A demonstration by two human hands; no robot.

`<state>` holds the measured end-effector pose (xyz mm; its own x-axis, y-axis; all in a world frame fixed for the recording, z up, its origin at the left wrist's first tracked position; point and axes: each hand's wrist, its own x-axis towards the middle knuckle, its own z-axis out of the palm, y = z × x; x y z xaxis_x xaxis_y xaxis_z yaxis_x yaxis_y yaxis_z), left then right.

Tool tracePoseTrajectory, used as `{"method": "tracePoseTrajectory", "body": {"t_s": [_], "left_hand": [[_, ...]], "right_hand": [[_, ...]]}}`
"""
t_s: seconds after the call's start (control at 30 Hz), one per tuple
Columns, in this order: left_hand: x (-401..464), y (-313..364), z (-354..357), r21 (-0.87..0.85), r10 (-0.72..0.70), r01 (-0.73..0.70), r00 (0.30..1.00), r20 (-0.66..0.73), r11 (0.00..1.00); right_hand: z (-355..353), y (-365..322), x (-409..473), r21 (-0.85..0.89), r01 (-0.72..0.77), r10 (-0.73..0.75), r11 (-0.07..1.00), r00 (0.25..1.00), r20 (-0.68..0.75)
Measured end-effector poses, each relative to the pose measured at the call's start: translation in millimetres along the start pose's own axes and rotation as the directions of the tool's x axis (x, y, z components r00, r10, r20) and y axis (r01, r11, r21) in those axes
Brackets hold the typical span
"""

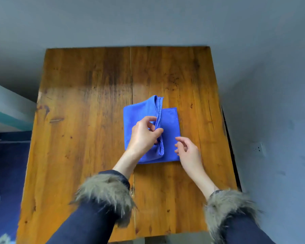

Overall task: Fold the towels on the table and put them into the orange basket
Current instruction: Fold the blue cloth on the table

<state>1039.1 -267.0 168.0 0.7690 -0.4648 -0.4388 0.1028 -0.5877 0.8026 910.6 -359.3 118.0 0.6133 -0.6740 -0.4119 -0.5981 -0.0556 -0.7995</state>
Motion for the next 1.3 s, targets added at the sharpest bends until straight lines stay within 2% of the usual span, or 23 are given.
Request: {"method": "tracePoseTrajectory", "body": {"t_s": [0.07, 0.13, 0.3, 0.43, 0.57, 0.6, 0.67, 0.73, 0.8, 0.83, 1.0, 1.13, 1.3], "left_hand": [[4.2, -6.8, 31.6, 0.096, -0.013, 0.013, 1.000, 0.001, 0.995], [8.2, -14.1, 50.5, 0.150, -0.033, 0.035, 0.999, -0.015, 0.988], [12.0, -13.7, 67.5, 0.177, 0.041, -0.019, 0.991, -0.126, 0.984], [10.8, -12.6, 83.3, 0.167, 0.039, -0.017, 0.991, -0.125, 0.986], [11.6, -14.8, 96.5, 0.162, -0.012, 0.020, 0.999, -0.052, 0.987], [9.0, -14.8, 95.5, 0.128, 0.024, -0.017, 0.998, -0.053, 0.992], [1.3, -18.6, 83.9, 0.096, 0.194, -0.183, 0.975, -0.113, 0.978], [-1.8, -31.9, 62.2, 0.248, 0.403, -0.354, 0.896, -0.186, 0.902], [2.4, -51.5, 38.6, 0.490, 0.534, -0.389, 0.823, -0.196, 0.780], [5.6, -62.5, 28.9, 0.583, 0.553, -0.369, 0.815, -0.171, 0.724], [11.1, -94.3, 18.3, 0.776, 0.396, -0.299, 0.916, 0.069, 0.555], [14.4, -97.0, 27.5, 0.842, 0.337, -0.254, 0.937, 0.092, 0.475], [15.1, -96.0, 28.3, 0.847, 0.338, -0.240, 0.938, 0.077, 0.474]], "right_hand": [[-8.8, 9.1, 6.4, 0.089, -0.103, 0.099, 0.991, 0.994, 0.051], [-13.4, 16.2, 11.5, 0.102, -0.157, 0.147, 0.982, 0.984, 0.099], [-19.0, 26.7, 15.0, 0.084, -0.175, 0.161, 0.981, 0.974, 0.157], [-23.5, 28.4, 18.0, 0.117, -0.187, 0.163, 0.975, 0.969, 0.185], [-24.8, 26.8, 22.0, 0.127, -0.190, 0.168, 0.974, 0.971, 0.170], [-24.0, 26.5, 23.1, 0.123, -0.190, 0.169, 0.974, 0.971, 0.166], [-21.7, 25.5, 24.8, 0.106, -0.180, 0.163, 0.978, 0.975, 0.149], [-19.1, 22.9, 26.7, 0.038, -0.137, 0.132, 0.990, 0.984, 0.119], [-15.1, 17.0, 30.2, -0.041, -0.087, 0.090, 0.995, 0.992, 0.089], [-11.8, 13.9, 32.9, -0.071, -0.061, 0.066, 0.996, 0.996, 0.066], [3.1, -1.2, 45.0, -0.242, 0.020, -0.032, 0.970, 0.998, -0.047], [6.3, -8.2, 50.5, -0.375, -0.013, -0.012, 0.927, 0.998, -0.064], [1.7, -12.5, 57.7, -0.388, -0.043, 0.034, 0.921, 0.999, -0.029]]}}
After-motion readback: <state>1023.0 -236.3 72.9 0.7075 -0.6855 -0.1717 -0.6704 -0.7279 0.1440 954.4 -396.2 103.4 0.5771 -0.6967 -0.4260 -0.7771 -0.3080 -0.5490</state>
